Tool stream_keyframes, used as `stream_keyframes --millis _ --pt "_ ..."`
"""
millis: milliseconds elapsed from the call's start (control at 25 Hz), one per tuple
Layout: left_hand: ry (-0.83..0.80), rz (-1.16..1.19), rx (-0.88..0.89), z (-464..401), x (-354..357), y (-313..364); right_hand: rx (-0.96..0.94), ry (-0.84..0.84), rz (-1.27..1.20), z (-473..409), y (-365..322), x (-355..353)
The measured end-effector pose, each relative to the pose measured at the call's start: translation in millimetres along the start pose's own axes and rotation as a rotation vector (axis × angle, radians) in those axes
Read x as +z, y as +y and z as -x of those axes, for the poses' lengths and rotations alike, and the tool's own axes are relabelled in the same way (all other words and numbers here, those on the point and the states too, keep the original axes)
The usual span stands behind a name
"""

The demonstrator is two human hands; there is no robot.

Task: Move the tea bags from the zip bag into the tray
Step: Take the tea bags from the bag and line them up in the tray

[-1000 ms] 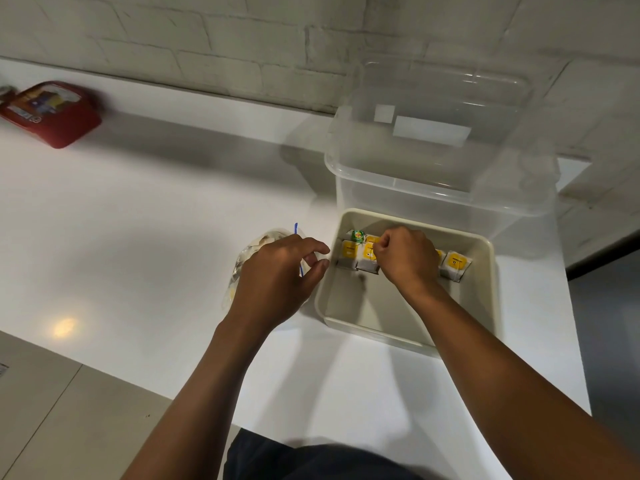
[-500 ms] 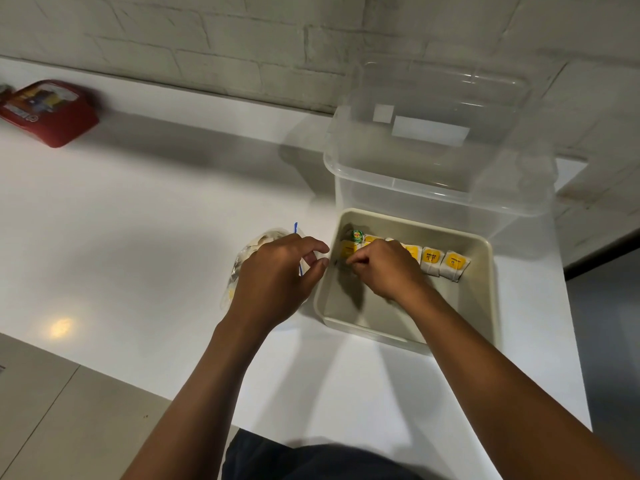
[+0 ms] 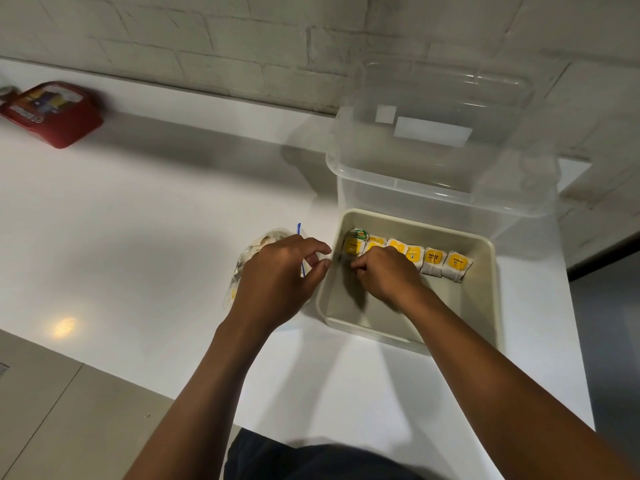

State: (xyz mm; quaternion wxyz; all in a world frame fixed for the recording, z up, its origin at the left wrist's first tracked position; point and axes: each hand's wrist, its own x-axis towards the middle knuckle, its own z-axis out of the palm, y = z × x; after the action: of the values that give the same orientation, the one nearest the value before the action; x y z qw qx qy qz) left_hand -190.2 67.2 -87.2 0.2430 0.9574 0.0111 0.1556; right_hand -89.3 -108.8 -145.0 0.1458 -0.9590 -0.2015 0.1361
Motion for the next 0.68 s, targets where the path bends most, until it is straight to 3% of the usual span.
stream_keyframes --millis 120,240,400,520,680 --pt "0.005 0.01 0.002 2.0 -7.1 3.8 -0.013 -0.037 -0.012 9.8 -1.6 -9.8" --pt "0.061 0.026 -0.042 12.3 -23.8 2.2 0.014 0.029 -0.106 26.6 -9.0 -31.5" --pt "0.031 -0.096 -0.238 40.8 -39.6 -12.5 -0.04 0.225 -0.442 62.2 -41.6 -67.9" --pt "-0.046 -0.139 -0.334 57.7 -36.3 -31.1 -0.122 0.175 -0.643 82.8 -84.5 -67.2" --pt "0.022 -0.113 -0.355 57.1 -35.0 -45.0 -0.234 0.122 -0.407 73.9 -123.6 -36.0"
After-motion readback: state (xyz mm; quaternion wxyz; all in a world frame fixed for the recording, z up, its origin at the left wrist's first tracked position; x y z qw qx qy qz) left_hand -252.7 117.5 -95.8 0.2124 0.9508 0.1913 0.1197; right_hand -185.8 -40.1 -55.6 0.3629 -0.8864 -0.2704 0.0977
